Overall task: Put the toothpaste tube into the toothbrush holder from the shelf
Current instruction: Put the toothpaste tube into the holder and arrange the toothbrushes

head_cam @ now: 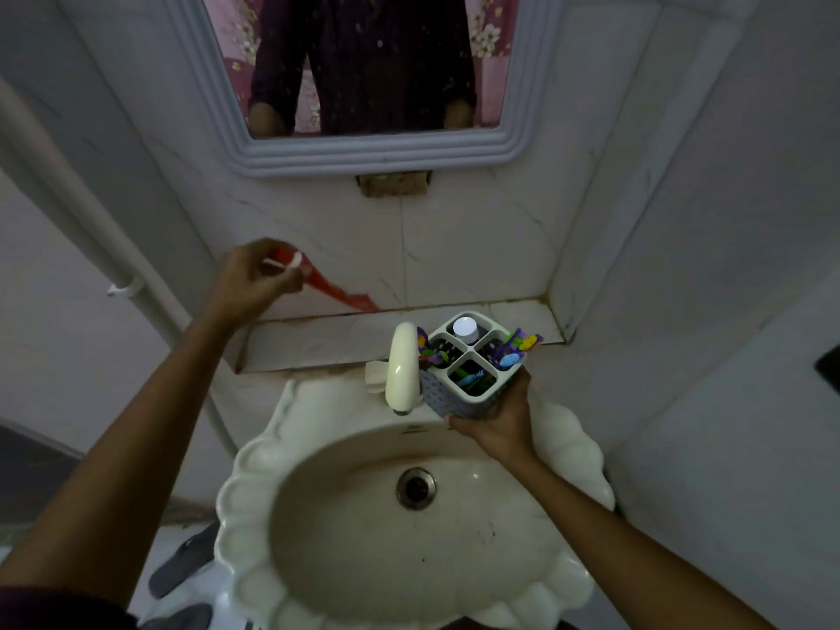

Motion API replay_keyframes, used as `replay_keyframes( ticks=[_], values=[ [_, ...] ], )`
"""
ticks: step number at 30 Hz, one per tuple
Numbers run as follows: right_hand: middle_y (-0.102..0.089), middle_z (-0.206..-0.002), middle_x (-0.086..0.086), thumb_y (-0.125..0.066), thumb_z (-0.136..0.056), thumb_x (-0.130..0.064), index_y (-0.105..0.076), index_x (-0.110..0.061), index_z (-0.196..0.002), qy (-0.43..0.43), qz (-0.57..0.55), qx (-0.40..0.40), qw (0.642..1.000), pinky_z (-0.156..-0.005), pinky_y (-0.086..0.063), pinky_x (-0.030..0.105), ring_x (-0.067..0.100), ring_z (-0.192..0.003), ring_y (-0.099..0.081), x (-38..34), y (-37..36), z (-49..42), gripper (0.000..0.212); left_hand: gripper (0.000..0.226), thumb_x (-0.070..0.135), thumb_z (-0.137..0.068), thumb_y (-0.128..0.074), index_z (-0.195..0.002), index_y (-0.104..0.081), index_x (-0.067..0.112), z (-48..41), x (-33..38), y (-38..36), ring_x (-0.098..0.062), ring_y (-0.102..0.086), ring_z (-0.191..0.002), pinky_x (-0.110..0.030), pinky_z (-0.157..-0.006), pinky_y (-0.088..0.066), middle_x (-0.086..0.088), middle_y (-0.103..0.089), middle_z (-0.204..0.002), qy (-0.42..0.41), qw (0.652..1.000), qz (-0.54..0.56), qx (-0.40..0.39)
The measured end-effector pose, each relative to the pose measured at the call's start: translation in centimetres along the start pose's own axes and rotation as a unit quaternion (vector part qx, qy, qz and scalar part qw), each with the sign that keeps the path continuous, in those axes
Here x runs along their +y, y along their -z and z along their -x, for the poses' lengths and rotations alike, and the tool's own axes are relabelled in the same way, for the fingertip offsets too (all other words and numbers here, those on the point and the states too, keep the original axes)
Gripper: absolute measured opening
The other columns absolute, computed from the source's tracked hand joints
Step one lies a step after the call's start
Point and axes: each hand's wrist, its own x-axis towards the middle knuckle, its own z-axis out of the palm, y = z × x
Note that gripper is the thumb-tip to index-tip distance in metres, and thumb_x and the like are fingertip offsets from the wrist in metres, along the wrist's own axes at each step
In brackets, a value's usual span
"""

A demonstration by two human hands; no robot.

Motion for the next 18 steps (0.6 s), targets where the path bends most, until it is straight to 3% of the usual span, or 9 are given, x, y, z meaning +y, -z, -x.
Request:
replay_keyframes(
  ticks=[2,5,9,14,16,18],
  values=[
    [-0.055,-0.123,-0.013,-0.095,-0.043,0.009,-0.034,-0.038,-0.118,-0.001,-0.009,-0.001,1.0,-0.087,-0.057,0.025,-0.003,-0.109,-0.062,0.0,0.0,0.1,0.107,0.017,0.027,-0.076,-0.074,-0.09,-0.064,0.03,0.7,3.9,0.6,-0.027,-0.073,-0.074,-0.033,-0.07,-0.06,-0.018,-0.071,-0.088,-0.054,0.997,0.048,0.012],
    [-0.055,-0.122,-0.01,-0.097,-0.04,-0.005,-0.032,-0.03,-0.121,-0.001,-0.013,0.002,1.0,-0.089,-0.057,0.032,0.004,-0.108,-0.062,-0.5,0.1,0.3,0.106,0.026,0.027,-0.078,-0.072,-0.101,-0.065,0.017,2.1,9.4,-0.2,-0.015,-0.072,-0.074,-0.026,-0.068,-0.06,-0.011,-0.07,-0.093,-0.158,0.986,-0.018,-0.047],
    [-0.05,-0.124,0.0,-0.091,-0.034,-0.029,-0.028,-0.022,-0.122,0.002,0.002,0.003,1.0,-0.083,-0.053,0.014,0.014,-0.112,-0.057,-1.2,0.3,0.5,0.109,0.039,0.032,-0.074,-0.07,-0.104,-0.064,0.007,4.0,13.9,-3.7,-0.015,-0.07,-0.08,-0.027,-0.072,-0.059,-0.008,-0.07,-0.095,-0.198,0.969,-0.055,-0.138],
    [-0.048,-0.131,0.0,-0.099,-0.04,-0.018,-0.029,-0.018,-0.129,-0.011,0.034,-0.008,0.999,-0.09,-0.055,0.03,0.019,-0.121,-0.053,-1.0,0.3,0.4,0.114,0.034,0.024,-0.077,-0.072,-0.104,-0.065,0.004,4.2,15.1,-7.4,-0.021,-0.067,-0.081,-0.036,-0.075,-0.058,-0.012,-0.07,-0.095,-0.201,0.955,-0.108,-0.192],
    [-0.048,-0.132,0.001,-0.098,-0.039,-0.023,-0.029,-0.02,-0.13,-0.008,0.035,-0.009,0.999,-0.088,-0.054,0.027,0.019,-0.121,-0.053,-0.8,0.3,0.3,0.114,0.035,0.026,-0.077,-0.072,-0.104,-0.065,0.005,3.9,15.1,-8.5,-0.018,-0.066,-0.08,-0.028,-0.074,-0.057,-0.01,-0.07,-0.096,-0.198,0.951,-0.126,-0.201],
    [-0.048,-0.129,-0.001,-0.097,-0.04,-0.019,-0.028,-0.023,-0.125,0.0,0.027,-0.011,1.0,-0.083,-0.05,0.011,0.015,-0.117,-0.054,-0.8,0.4,0.2,0.111,0.035,0.028,-0.077,-0.072,-0.103,-0.065,0.007,3.4,15.0,-9.5,-0.009,-0.063,-0.076,-0.013,-0.069,-0.052,-0.006,-0.069,-0.095,-0.191,0.95,-0.133,-0.208]
  ],
)
